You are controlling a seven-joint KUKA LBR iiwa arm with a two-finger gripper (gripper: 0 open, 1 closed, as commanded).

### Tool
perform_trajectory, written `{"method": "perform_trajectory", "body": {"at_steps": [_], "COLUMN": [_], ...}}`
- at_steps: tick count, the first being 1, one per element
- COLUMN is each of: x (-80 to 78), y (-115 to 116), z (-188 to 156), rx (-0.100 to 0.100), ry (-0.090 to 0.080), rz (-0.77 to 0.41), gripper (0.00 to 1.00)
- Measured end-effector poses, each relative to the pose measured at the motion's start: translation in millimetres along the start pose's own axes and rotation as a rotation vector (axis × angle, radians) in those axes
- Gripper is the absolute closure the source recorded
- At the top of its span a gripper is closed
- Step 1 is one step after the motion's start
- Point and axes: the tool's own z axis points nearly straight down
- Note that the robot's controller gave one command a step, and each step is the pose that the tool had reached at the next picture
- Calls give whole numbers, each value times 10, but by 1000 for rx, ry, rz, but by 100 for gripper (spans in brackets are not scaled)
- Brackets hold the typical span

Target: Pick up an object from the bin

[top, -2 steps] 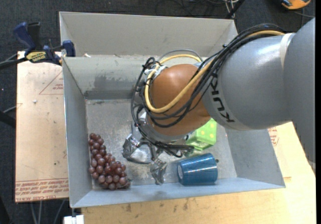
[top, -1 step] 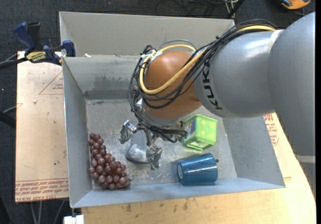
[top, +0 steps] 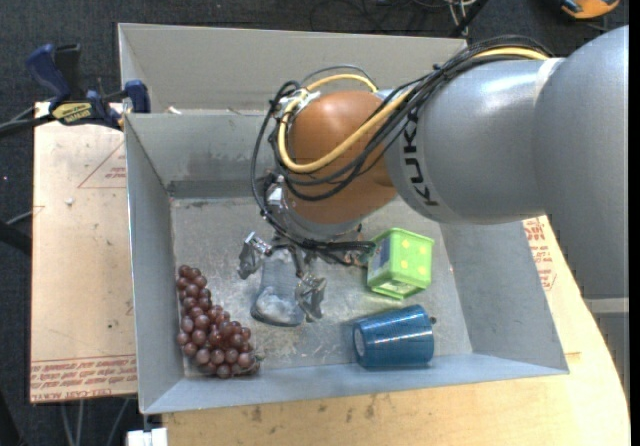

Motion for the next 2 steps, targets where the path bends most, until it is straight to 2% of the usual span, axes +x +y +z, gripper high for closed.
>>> {"method": "perform_trajectory", "body": {"at_steps": [1,2], "x": [-84,-83], "y": [-474,-475], "z": [393,393], "rx": [2,2], "ry": [-6,-6], "rz": [-97,-97], "gripper": [100,100]}}
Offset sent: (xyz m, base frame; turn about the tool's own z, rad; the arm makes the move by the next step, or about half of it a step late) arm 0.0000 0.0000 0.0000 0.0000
